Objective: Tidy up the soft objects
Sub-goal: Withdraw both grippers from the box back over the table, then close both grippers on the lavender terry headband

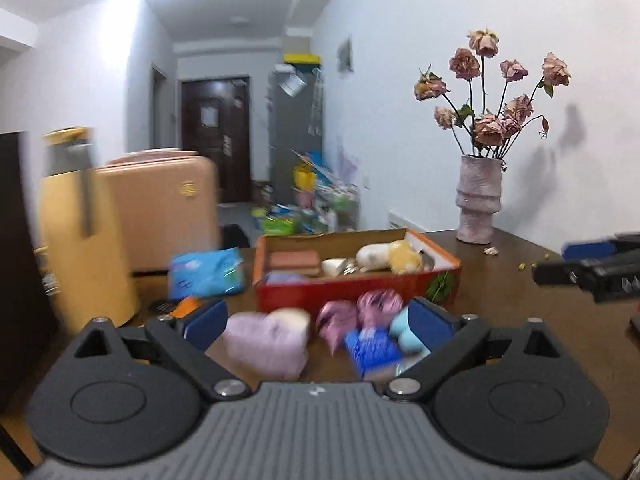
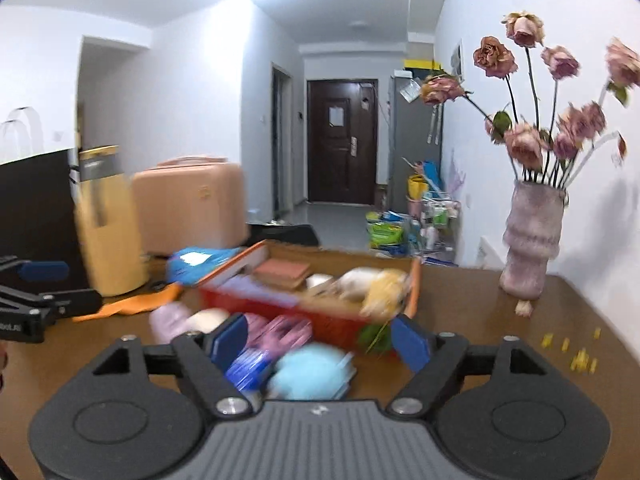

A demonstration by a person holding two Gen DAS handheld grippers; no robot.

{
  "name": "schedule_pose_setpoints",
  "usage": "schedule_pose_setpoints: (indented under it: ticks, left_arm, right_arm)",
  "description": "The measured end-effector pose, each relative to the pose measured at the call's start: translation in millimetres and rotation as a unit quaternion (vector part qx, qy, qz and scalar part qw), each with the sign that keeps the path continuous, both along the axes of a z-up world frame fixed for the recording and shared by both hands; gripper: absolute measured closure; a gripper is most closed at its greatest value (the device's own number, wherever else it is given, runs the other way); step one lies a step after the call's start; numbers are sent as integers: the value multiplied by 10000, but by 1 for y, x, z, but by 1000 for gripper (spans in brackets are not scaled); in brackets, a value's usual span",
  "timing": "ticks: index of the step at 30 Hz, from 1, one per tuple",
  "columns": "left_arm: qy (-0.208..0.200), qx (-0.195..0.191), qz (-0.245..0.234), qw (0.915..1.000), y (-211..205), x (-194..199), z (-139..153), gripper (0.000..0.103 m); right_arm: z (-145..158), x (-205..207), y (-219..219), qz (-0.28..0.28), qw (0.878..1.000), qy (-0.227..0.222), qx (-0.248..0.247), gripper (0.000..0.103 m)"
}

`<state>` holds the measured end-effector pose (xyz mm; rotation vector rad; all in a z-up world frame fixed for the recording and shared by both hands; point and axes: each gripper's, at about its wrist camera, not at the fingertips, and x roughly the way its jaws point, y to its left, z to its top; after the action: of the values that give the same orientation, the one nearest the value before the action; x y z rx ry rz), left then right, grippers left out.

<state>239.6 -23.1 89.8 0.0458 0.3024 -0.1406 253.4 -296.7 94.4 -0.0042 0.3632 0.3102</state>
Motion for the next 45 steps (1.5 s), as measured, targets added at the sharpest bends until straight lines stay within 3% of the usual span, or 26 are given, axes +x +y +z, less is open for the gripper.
schedule_pose_setpoints:
  ticks: [3, 6, 11, 18, 25, 28, 32, 38, 40, 43, 44, 45]
  left_arm:
    - [64, 245, 388, 9989, 5, -48, -20, 1]
    - [438, 128, 349, 9983, 16, -73, -29, 1]
    - [321, 36, 416, 9986, 28, -87, -26, 1]
    - [396, -57, 426, 9983, 37, -82, -32, 1]
    - [751, -689, 308, 9943, 66, -25, -37, 1]
    - [941, -561, 388, 9932, 80, 29, -40, 1]
    - [1244, -455, 142, 9911, 93, 110, -48, 4]
    - [1701, -736, 145, 9826, 104, 212, -61, 23]
    - [1958, -945, 6, 9761, 106, 233, -70, 31]
    - [2242, -1214, -215, 9667, 111, 244, -83, 56]
    - [2283, -1321, -318, 9641, 114, 243, -87, 70]
    - [2321, -1419, -395, 9615, 116, 240, -90, 78]
  right_arm:
    - [-30, -56, 10, -16, 9999, 83, 123, 19]
    - [-47, -88, 13, -139, 9987, 407, 289, 19]
    - [-50, -107, 17, -242, 9984, 433, 268, 19]
    - [-52, -99, 27, -267, 9981, 475, 302, 19]
    - [-49, -52, 47, 17, 9963, 672, 535, 22]
    - [-45, -9, 64, 224, 9953, 749, 577, 22]
    - [-46, 59, 94, 469, 9915, 955, 747, 26]
    - [-58, 156, 150, 472, 9860, 1338, 880, 29]
    - [-68, 181, 168, 356, 9842, 1568, 745, 44]
    - [-81, 199, 184, 415, 9816, 1740, 671, 58]
    - [-85, 202, 188, 466, 9816, 1738, 646, 62]
    - [-87, 202, 191, 498, 9818, 1727, 622, 73]
